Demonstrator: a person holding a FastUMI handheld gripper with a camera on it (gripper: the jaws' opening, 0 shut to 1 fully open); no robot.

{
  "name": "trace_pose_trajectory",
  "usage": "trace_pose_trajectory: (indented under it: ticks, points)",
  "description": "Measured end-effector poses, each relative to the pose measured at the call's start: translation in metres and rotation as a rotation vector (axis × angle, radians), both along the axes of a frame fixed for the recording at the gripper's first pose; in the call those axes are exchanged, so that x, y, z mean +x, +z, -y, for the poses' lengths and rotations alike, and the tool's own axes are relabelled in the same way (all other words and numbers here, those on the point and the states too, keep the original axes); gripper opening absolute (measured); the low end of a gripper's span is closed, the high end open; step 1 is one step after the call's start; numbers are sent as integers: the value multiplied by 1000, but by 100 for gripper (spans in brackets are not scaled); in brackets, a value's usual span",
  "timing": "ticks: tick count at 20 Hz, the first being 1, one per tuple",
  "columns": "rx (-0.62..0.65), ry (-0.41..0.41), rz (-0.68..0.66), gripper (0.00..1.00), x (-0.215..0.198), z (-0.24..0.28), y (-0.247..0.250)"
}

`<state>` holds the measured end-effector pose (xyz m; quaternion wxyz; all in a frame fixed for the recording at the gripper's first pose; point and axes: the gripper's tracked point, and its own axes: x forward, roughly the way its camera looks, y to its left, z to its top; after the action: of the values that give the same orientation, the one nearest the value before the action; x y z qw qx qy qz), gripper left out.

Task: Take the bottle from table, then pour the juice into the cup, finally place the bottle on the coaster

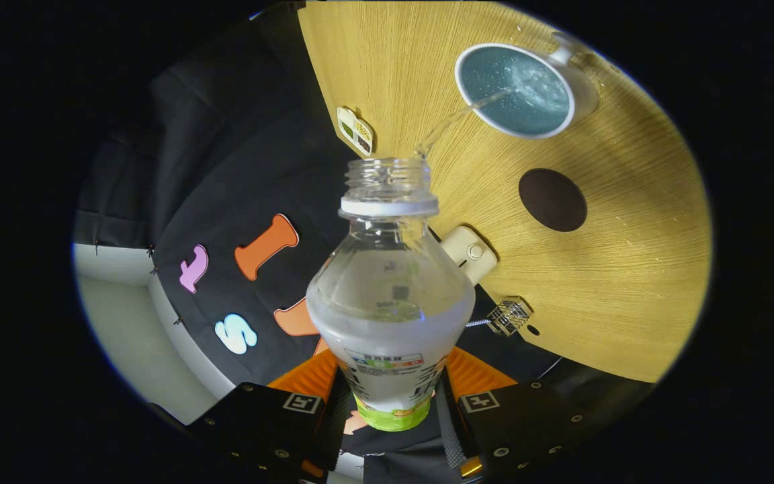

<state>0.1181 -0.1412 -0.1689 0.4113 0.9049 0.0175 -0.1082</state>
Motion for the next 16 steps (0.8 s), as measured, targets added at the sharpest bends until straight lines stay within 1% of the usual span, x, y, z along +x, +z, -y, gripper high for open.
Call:
trace_pose_trajectory:
  ticks: [6, 10, 13, 15, 16]
  points:
    - [8, 3, 13, 61, -1, -3, 3]
    - [-42, 25, -3, 60, -1, -14, 0]
    - [-145, 62, -22, 60, -5, -21, -3]
    - [-244, 99, -31, 60, -5, -26, -2]
    - [-314, 127, -42, 60, -7, -30, -4]
